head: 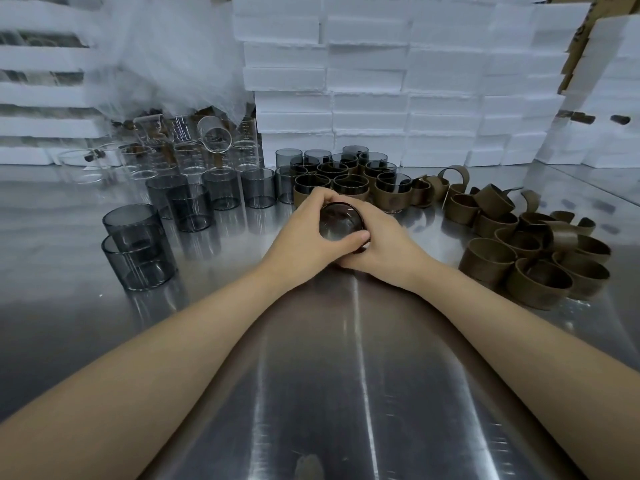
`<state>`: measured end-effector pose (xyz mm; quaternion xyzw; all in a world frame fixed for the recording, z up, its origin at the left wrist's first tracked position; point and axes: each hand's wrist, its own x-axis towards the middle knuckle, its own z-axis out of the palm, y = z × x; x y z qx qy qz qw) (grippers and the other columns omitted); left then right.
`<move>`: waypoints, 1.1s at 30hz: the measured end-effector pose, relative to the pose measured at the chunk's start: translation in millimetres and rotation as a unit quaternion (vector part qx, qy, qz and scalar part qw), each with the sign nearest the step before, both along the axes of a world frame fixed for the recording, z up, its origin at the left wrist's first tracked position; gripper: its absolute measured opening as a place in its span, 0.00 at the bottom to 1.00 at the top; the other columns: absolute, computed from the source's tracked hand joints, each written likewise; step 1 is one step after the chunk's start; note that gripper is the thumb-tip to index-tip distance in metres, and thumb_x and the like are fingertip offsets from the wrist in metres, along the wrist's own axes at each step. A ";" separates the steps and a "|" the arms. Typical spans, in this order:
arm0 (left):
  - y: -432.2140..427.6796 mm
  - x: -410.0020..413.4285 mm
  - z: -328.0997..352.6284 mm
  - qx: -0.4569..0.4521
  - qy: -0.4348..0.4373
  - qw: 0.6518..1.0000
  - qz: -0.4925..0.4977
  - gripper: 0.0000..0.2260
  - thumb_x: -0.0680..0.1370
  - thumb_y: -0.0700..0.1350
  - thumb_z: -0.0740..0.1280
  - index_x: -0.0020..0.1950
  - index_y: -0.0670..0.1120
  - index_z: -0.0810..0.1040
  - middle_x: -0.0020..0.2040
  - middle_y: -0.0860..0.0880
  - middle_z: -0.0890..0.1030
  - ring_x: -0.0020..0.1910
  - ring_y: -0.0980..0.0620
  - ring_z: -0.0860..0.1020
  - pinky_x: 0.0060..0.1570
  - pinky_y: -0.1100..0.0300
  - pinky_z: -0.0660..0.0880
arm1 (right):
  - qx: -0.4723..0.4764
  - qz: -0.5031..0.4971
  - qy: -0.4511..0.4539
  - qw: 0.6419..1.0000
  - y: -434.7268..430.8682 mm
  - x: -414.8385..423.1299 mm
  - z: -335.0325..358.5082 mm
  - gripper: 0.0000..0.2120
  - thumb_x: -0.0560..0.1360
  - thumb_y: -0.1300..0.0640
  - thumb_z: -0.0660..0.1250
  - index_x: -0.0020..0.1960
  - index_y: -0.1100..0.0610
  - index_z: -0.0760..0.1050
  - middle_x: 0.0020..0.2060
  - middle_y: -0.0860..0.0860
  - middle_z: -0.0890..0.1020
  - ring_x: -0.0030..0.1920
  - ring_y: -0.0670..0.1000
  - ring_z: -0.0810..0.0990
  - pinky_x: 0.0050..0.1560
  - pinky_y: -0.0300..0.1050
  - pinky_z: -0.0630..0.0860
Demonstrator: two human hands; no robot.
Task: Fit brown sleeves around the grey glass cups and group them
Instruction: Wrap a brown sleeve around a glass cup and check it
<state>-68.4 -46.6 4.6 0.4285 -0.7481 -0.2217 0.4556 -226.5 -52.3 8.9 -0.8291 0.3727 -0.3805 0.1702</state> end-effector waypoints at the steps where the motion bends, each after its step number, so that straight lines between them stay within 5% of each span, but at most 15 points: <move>1: 0.2 -1.3 -0.3 0.001 0.007 1.000 0.007 0.19 0.71 0.53 0.76 0.56 0.53 0.72 0.54 0.59 0.79 0.54 0.66 0.76 0.53 0.72 0.71 | -0.002 0.002 0.008 1.000 -0.3 0.2 0.2 0.30 0.66 0.58 0.74 0.67 0.47 0.72 0.58 0.41 0.79 0.61 0.45 0.76 0.62 0.46 0.73; 4: 0.2 -4.6 -0.3 0.003 0.009 1.000 0.024 0.17 0.72 0.54 0.74 0.55 0.53 0.72 0.53 0.59 0.79 0.54 0.63 0.76 0.55 0.63 0.74 | 0.005 -0.003 0.025 1.000 -0.5 -0.8 1.0 0.32 0.66 0.56 0.73 0.69 0.47 0.70 0.58 0.43 0.79 0.60 0.47 0.76 0.61 0.49 0.73; 9: 0.1 -7.8 3.5 0.011 0.056 0.997 0.044 0.11 0.77 0.54 0.69 0.48 0.48 0.72 0.48 0.50 0.79 0.49 0.53 0.79 0.51 0.52 0.77 | 0.006 -0.008 0.016 1.000 -0.2 -0.2 -1.4 0.34 0.67 0.57 0.76 0.70 0.45 0.69 0.58 0.43 0.79 0.59 0.41 0.76 0.59 0.35 0.72; 13: -1.5 -8.4 3.9 -0.002 0.061 0.997 0.044 0.08 0.81 0.51 0.65 0.46 0.48 0.73 0.46 0.50 0.79 0.48 0.53 0.77 0.50 0.57 0.74 | 0.012 -0.019 0.026 0.999 -1.7 -0.1 -2.0 0.29 0.67 0.54 0.78 0.66 0.50 0.72 0.53 0.45 0.80 0.53 0.41 0.78 0.53 0.37 0.73; 18: -4.4 -4.7 2.9 0.000 0.089 0.995 0.042 0.10 0.84 0.46 0.58 0.48 0.48 0.78 0.43 0.55 0.80 0.46 0.58 0.78 0.49 0.64 0.73 | 0.029 -0.006 -0.003 1.000 -0.2 1.7 -0.4 0.34 0.66 0.58 0.78 0.69 0.49 0.71 0.60 0.41 0.78 0.60 0.38 0.76 0.62 0.34 0.71; 24: -2.6 -5.2 2.5 0.005 0.092 0.995 0.021 0.13 0.84 0.41 0.55 0.55 0.48 0.80 0.48 0.57 0.82 0.49 0.65 0.78 0.49 0.73 0.71 | 0.057 -0.034 -0.031 0.997 -3.1 -2.2 -1.7 0.36 0.64 0.62 0.78 0.69 0.50 0.70 0.59 0.40 0.77 0.59 0.35 0.73 0.57 0.23 0.66; 29: -1.1 -6.2 2.6 0.029 0.082 0.996 0.012 0.16 0.84 0.39 0.55 0.66 0.48 0.77 0.58 0.56 0.79 0.50 0.73 0.75 0.44 0.80 0.68 | 0.065 -0.072 -0.049 0.994 -8.4 -7.5 -2.1 0.34 0.63 0.68 0.75 0.66 0.54 0.72 0.55 0.45 0.79 0.56 0.42 0.77 0.57 0.29 0.71; 33: -1.5 -5.1 2.8 0.039 0.037 0.999 0.007 0.19 0.82 0.38 0.57 0.72 0.48 0.72 0.59 0.56 0.78 0.49 0.68 0.74 0.52 0.81 0.64 | 0.074 -0.082 -0.055 0.992 -11.4 -9.5 -3.0 0.33 0.63 0.69 0.75 0.65 0.53 0.73 0.53 0.44 0.79 0.56 0.44 0.78 0.54 0.27 0.71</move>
